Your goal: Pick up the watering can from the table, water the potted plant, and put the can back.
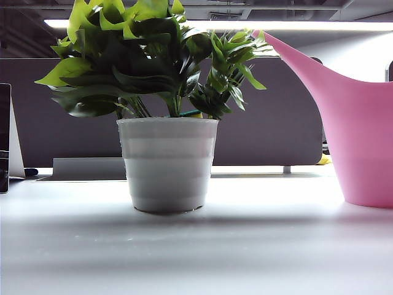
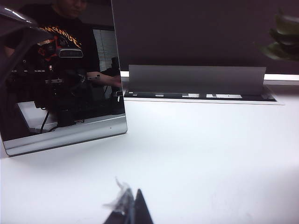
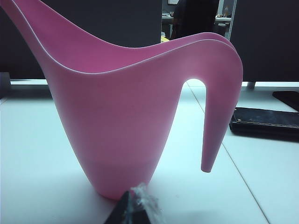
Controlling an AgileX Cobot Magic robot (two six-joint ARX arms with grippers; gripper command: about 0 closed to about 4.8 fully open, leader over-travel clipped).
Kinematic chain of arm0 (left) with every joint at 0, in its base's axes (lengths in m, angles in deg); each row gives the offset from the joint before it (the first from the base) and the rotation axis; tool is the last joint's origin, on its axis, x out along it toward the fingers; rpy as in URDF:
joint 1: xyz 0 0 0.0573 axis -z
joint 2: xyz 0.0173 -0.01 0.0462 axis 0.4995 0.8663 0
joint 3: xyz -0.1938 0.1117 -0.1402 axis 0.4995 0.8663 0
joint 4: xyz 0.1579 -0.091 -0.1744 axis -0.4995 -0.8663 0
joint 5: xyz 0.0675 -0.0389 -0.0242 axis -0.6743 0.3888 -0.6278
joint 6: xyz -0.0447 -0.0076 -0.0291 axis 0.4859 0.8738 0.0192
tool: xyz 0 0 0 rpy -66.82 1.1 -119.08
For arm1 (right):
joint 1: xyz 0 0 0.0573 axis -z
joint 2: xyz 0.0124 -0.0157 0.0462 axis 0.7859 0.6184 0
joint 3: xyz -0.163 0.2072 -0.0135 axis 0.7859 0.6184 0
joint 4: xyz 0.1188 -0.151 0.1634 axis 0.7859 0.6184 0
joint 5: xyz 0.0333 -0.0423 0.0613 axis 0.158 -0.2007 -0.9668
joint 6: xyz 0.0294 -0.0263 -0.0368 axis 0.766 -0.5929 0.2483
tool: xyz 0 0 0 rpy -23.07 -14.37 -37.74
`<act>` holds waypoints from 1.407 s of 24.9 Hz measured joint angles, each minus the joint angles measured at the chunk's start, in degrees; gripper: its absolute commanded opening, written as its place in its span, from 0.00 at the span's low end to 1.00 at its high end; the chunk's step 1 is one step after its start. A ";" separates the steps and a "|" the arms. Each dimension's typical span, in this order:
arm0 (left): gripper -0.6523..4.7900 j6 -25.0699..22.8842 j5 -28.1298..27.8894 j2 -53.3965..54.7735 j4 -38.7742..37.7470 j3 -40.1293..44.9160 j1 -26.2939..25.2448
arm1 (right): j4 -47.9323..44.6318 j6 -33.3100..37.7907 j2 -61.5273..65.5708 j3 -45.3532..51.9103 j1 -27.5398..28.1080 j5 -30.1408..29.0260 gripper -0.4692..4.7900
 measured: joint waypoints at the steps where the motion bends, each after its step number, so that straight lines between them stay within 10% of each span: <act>1: 0.11 0.00 0.00 0.00 0.00 0.00 0.00 | 0.00 0.00 0.00 0.00 0.00 0.02 0.08; 11: 0.11 0.00 -0.74 0.00 0.00 0.00 2.14 | 0.00 0.04 0.00 0.00 0.00 0.02 0.08; 21: 0.11 0.00 -3.72 0.00 -0.02 0.00 39.78 | 5.95 10.34 0.00 0.00 0.00 6.45 0.08; 27: 0.11 0.00 -3.69 0.00 -0.02 0.00 45.90 | 1.99 9.88 5.14 -5.92 0.00 11.41 0.08; 28: 0.11 0.00 -3.69 0.00 -0.02 0.00 45.90 | -0.81 8.57 10.97 -7.56 0.00 12.61 0.10; 31: 0.11 0.00 -3.72 0.00 -0.02 0.00 45.90 | -5.01 7.41 28.13 -11.56 -0.04 12.63 0.70; 35: 0.11 0.00 -3.72 -0.02 0.00 0.00 46.97 | -10.19 7.50 44.02 -19.69 0.02 16.31 0.73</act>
